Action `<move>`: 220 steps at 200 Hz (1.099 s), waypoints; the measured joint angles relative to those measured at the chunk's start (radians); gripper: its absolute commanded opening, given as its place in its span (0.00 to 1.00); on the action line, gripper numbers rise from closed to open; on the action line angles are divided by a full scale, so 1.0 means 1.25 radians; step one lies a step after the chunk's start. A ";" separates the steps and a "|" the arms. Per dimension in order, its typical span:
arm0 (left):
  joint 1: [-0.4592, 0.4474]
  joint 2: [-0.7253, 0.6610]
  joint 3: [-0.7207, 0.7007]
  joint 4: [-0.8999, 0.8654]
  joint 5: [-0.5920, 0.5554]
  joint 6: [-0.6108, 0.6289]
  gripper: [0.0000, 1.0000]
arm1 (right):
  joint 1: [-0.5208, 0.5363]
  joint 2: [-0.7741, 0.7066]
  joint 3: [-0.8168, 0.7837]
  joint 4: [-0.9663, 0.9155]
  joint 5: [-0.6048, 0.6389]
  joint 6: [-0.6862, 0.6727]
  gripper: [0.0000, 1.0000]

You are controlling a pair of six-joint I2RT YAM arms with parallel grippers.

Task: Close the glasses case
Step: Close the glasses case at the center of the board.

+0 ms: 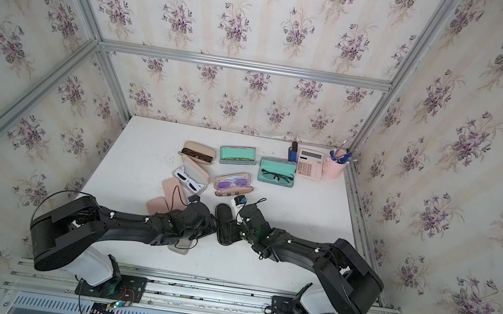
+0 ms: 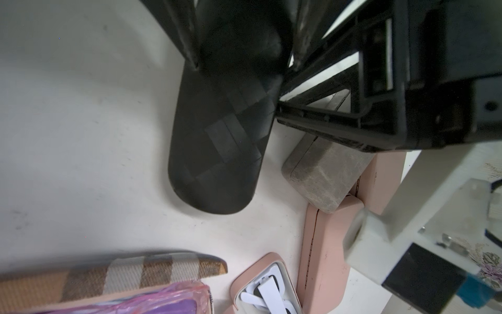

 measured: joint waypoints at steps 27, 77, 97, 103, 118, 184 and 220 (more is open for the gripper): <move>0.000 0.007 0.000 0.015 0.002 0.000 0.48 | 0.003 0.002 -0.014 0.016 0.009 0.000 0.59; -0.002 -0.001 -0.011 0.018 0.007 -0.001 0.44 | 0.010 -0.014 -0.040 0.023 0.005 0.007 0.64; -0.003 -0.005 -0.015 0.014 0.008 -0.002 0.42 | 0.010 -0.023 -0.045 0.002 -0.009 0.013 0.65; -0.004 -0.006 -0.015 0.011 0.009 -0.002 0.41 | 0.010 -0.023 -0.045 -0.001 -0.016 0.015 0.66; -0.004 -0.006 -0.015 0.006 0.012 -0.002 0.39 | 0.010 -0.023 -0.048 -0.006 -0.031 0.016 0.66; -0.003 0.005 -0.007 -0.001 0.013 -0.007 0.33 | 0.010 -0.013 -0.068 -0.017 -0.080 0.019 0.55; -0.003 0.002 -0.001 -0.017 0.010 -0.005 0.34 | 0.013 -0.003 -0.048 -0.043 -0.068 0.021 0.45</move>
